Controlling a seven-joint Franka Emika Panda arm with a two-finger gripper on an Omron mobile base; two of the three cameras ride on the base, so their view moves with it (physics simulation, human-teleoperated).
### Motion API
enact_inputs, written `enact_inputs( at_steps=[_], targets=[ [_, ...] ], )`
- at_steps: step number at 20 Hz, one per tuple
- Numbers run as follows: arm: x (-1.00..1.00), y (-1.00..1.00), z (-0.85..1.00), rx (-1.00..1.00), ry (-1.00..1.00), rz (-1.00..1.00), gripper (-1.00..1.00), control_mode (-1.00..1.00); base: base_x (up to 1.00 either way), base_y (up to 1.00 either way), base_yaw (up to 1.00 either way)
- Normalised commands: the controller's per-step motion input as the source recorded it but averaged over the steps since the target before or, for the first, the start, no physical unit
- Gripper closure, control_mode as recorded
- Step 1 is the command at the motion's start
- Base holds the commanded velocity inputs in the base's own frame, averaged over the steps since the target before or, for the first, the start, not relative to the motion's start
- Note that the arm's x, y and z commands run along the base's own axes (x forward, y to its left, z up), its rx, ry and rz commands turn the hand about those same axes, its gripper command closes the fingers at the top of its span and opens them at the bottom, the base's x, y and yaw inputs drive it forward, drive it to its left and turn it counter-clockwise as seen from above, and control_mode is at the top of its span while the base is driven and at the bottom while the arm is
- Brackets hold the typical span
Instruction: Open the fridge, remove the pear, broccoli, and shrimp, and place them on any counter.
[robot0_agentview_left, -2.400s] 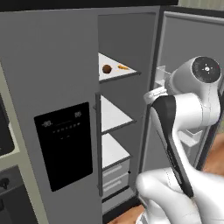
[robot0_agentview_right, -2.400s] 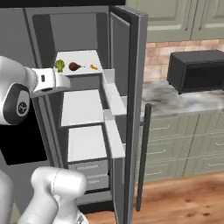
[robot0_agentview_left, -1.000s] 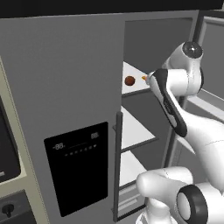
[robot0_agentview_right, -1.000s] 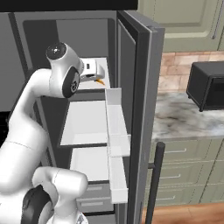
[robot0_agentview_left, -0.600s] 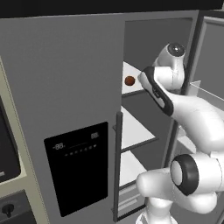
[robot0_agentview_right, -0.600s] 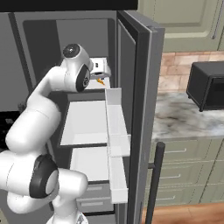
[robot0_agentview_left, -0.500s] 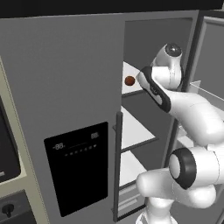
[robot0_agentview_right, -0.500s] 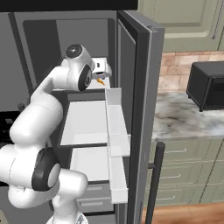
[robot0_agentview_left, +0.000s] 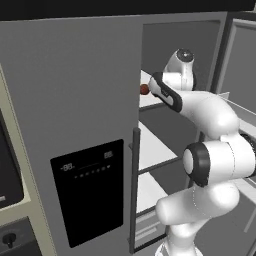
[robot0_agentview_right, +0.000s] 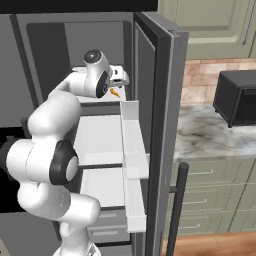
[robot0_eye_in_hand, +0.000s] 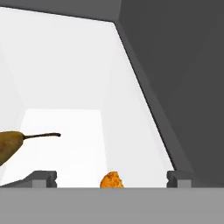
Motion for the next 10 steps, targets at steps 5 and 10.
enact_inputs(
  at_steps=[5,10],
  targets=[
    [0.33,-0.1,-0.3,0.0,0.08,0.0,-1.0,-1.0,0.0,0.0,0.0],
    [0.21,-0.28,-0.52,0.0,0.12,0.0,-1.0,-1.0,0.0,0.0,0.0]
  ],
)
